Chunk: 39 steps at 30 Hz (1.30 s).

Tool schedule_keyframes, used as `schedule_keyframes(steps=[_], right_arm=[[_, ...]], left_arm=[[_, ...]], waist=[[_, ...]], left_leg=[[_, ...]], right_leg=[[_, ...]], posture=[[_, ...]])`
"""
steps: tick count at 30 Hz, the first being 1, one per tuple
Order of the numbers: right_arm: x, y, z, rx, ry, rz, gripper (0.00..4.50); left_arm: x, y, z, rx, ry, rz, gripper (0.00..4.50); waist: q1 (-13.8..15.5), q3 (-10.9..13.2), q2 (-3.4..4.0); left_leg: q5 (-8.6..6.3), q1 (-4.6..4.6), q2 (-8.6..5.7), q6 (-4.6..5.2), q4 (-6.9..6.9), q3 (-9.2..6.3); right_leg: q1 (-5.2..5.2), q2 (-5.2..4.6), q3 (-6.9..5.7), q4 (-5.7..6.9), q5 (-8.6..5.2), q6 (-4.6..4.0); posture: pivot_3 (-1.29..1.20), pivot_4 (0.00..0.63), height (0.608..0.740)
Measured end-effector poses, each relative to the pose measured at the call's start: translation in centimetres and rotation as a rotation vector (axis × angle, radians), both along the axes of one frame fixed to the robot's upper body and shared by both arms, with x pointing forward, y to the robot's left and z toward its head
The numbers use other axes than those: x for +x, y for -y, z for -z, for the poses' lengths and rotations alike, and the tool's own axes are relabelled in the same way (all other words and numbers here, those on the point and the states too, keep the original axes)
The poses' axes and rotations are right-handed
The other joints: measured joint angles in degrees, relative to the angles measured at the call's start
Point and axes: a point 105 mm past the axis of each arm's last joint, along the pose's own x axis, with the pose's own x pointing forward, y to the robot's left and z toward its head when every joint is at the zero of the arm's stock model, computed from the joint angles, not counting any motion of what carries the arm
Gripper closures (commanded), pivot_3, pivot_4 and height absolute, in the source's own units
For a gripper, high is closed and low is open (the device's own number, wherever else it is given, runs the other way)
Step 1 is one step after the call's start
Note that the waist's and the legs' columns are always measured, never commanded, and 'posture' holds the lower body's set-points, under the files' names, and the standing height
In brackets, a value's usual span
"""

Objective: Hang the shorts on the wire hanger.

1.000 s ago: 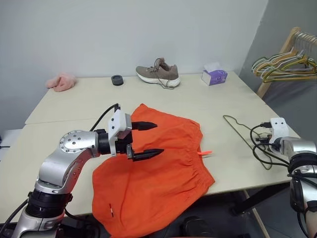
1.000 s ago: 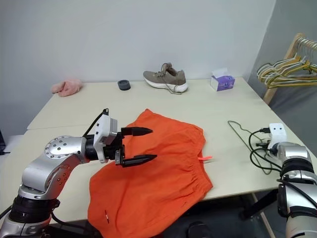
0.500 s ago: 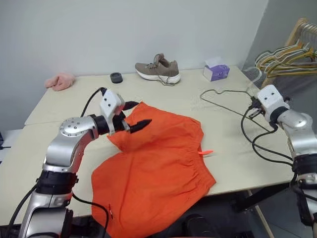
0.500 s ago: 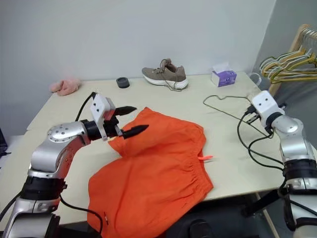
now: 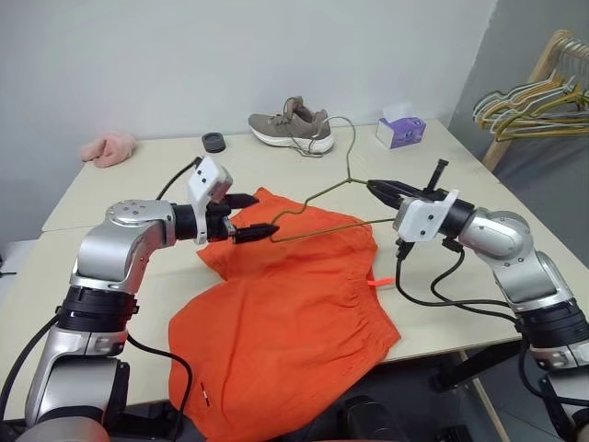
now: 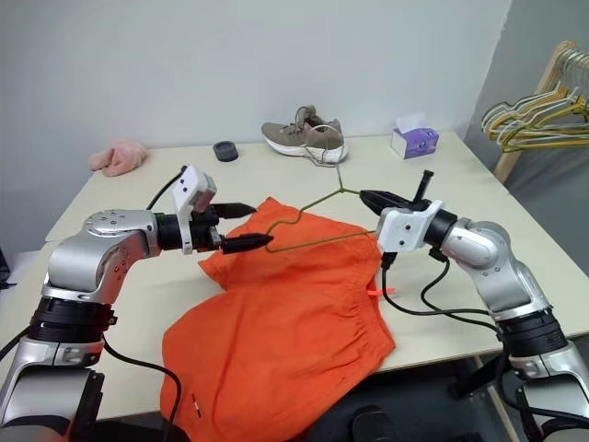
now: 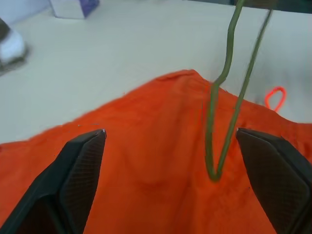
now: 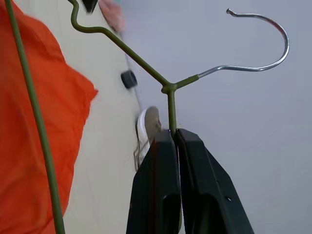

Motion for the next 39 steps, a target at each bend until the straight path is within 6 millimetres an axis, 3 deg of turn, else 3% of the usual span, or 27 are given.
schedule_keyframes(steps=[7,11,22,25,28,34,38,39], right_arm=[[-0.9,-2.0,-0.4,-0.012,0.033,-0.091,4.47],[-1.1,-2.4,-0.4,-0.002,0.034,-0.107,4.5],[-1.3,-2.9,-0.6,0.032,0.004,-0.13,4.5],[-1.4,-3.0,-0.5,0.04,-0.021,-0.134,4.5],[-2.0,-3.0,-0.1,0.066,-0.091,-0.16,3.78],[-3.7,-3.6,-0.4,0.082,-0.165,-0.225,1.63],[-3.2,-2.2,-0.1,0.1,-0.302,-0.149,0.21],[-3.0,-1.7,-0.1,0.102,-0.332,-0.122,0.07]], left_arm=[[-2.7,1.7,1.1,-0.005,-0.12,0.169,0.0],[-3.0,1.8,1.6,0.005,-0.139,0.189,0.92],[-3.6,1.5,2.5,0.025,-0.131,0.228,4.46],[-3.7,1.5,2.7,0.026,-0.132,0.23,4.49],[-3.7,1.4,2.9,0.03,-0.134,0.227,4.5],[-3.5,1.1,3.1,0.044,-0.126,0.207,4.5],[-3.2,0.8,3.4,0.081,-0.087,0.193,4.5],[-3.2,0.8,3.5,0.097,-0.073,0.195,4.5]], waist=[[0.0,0.0,-0.01],[0.0,0.0,-0.01],[0.0,0.0,-0.01],[0.0,0.0,-0.01],[0.0,0.0,-0.02],[0.1,0.0,-0.03],[0.2,0.0,-0.02],[0.2,0.0,-0.03]], left_leg=[[0.0,0.0,0.03,-0.01,-0.02,-0.07],[0.01,0.0,0.02,-0.01,0.02,-0.08],[0.01,0.0,0.02,0.0,0.02,-0.08],[0.01,0.0,0.02,0.0,0.02,-0.08],[0.01,0.0,0.03,0.0,0.02,-0.09],[0.01,0.01,0.03,0.0,0.04,-0.1],[0.01,0.0,0.02,0.0,0.06,-0.09],[0.01,0.0,0.02,0.0,0.06,-0.09]], right_leg=[[0.0,0.0,0.03,0.02,0.05,-0.1],[0.01,0.0,0.02,0.04,0.04,-0.09],[0.01,0.0,0.02,0.04,0.08,-0.15],[0.02,0.0,0.02,0.04,0.08,-0.16],[0.02,0.0,0.03,0.04,0.09,-0.17],[0.04,0.0,0.01,0.06,0.04,-0.08],[0.03,-0.02,0.01,0.06,0.06,-0.11],[0.03,-0.03,0.01,0.06,0.06,-0.11]], posture=[[-0.2,0.034,0.74],[-0.2,0.034,0.74],[-0.19,0.035,0.74],[-0.19,0.034,0.74],[-0.19,0.036,0.74],[-0.19,0.041,0.74],[-0.2,0.043,0.74],[-0.21,0.044,0.74]])
